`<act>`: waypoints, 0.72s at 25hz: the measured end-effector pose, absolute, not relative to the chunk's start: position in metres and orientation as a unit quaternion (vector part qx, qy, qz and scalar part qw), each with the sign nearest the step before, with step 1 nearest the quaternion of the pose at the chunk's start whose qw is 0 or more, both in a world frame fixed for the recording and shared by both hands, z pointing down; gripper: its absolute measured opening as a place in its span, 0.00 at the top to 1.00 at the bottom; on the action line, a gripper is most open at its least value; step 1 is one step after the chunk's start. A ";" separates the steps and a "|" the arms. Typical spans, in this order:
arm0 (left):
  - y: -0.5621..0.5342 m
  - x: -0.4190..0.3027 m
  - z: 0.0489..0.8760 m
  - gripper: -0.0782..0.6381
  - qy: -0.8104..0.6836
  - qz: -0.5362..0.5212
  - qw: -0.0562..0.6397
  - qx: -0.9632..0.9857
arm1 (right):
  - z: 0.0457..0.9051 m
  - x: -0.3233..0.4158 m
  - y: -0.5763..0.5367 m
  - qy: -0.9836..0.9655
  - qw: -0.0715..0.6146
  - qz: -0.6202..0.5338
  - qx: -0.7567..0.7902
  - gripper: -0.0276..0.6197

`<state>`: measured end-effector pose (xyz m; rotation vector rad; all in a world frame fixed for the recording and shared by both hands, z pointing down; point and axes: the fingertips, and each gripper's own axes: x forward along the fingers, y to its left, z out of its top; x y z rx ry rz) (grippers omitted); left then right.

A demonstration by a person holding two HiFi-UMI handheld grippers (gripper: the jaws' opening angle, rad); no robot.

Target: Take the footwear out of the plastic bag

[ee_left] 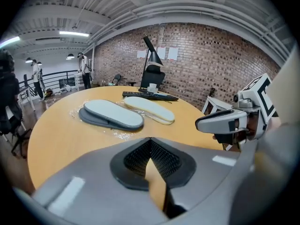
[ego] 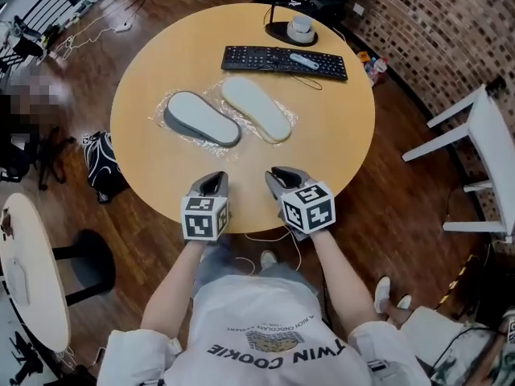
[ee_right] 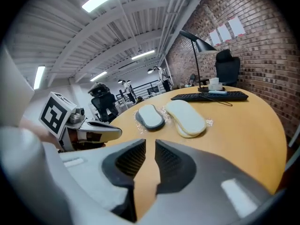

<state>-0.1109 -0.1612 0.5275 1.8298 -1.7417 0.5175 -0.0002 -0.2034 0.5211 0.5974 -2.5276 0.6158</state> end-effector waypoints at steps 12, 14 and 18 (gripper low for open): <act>-0.095 -0.057 0.509 0.89 -0.668 0.169 0.287 0.665 | 0.510 0.006 -0.138 -0.939 0.237 0.185 0.165 0.89; -0.081 -0.056 0.507 0.89 -0.674 0.159 0.287 0.661 | 0.506 0.002 -0.121 -0.942 0.232 0.188 0.154 0.89; -0.046 -0.051 0.501 0.89 -0.683 0.146 0.280 0.658 | 0.496 -0.001 -0.084 -0.947 0.228 0.178 0.141 0.90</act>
